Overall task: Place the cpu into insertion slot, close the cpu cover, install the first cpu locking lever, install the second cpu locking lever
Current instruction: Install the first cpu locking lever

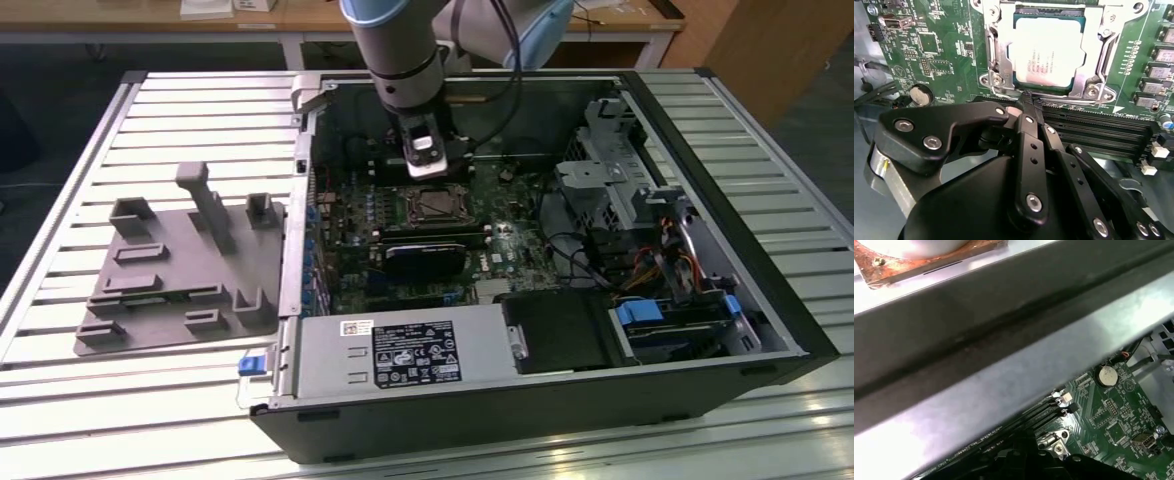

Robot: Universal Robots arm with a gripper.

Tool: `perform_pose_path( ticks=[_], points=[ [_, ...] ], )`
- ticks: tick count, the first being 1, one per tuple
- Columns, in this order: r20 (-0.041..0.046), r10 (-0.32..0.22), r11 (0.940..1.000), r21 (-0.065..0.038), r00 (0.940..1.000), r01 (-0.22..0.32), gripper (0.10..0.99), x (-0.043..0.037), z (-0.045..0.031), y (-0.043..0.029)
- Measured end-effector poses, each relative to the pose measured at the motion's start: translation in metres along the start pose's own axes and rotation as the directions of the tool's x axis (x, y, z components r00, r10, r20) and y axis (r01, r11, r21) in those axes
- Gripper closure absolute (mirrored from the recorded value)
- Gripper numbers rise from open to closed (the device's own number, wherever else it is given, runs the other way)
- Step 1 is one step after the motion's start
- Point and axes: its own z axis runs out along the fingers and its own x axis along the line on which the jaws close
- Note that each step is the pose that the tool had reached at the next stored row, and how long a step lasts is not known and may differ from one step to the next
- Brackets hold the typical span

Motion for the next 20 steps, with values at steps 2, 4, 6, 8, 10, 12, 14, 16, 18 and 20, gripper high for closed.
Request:
perform_pose_path(
  ticks=[2,4,6,8,10,12,14,16,18,20],
  points=[
    [0.0007,0.002,1.0,0.001,1.0,-0.002,0.984,-0.0008,0.0005,0.0004],
    [0.0014,0.005,1.0,0.001,1.0,-0.005,0.984,-0.0018,0.0012,0.001],
    [0.0017,0.006,1.0,0.001,1.0,-0.006,0.984,-0.0026,0.0017,0.0013],
    [0.0019,0.007,1.0,0.002,1.0,-0.007,0.984,-0.0031,0.0019,0.0016],
    [0.0007,0.007,1.0,0.0,1.0,-0.007,0.984,-0.0031,0.0019,0.0015],
    [-0.0025,0.009,0.9999,-0.006,1.0,-0.009,0.984,-0.0031,0.002,0.0016],
    [-0.0048,0.011,0.9999,-0.01,0.9999,-0.011,0.984,-0.003,0.0021,0.0016],
    [-0.0053,0.011,0.9999,-0.011,0.9999,-0.011,0.984,-0.003,0.0024,0.0014],
    [-0.0056,0.011,0.9999,-0.011,0.9999,-0.011,0.984,-0.0031,0.0027,0.0012],
    [-0.0056,0.011,0.9999,-0.012,0.9999,-0.011,0.984,-0.0033,0.0028,0.0008]
  ],
)
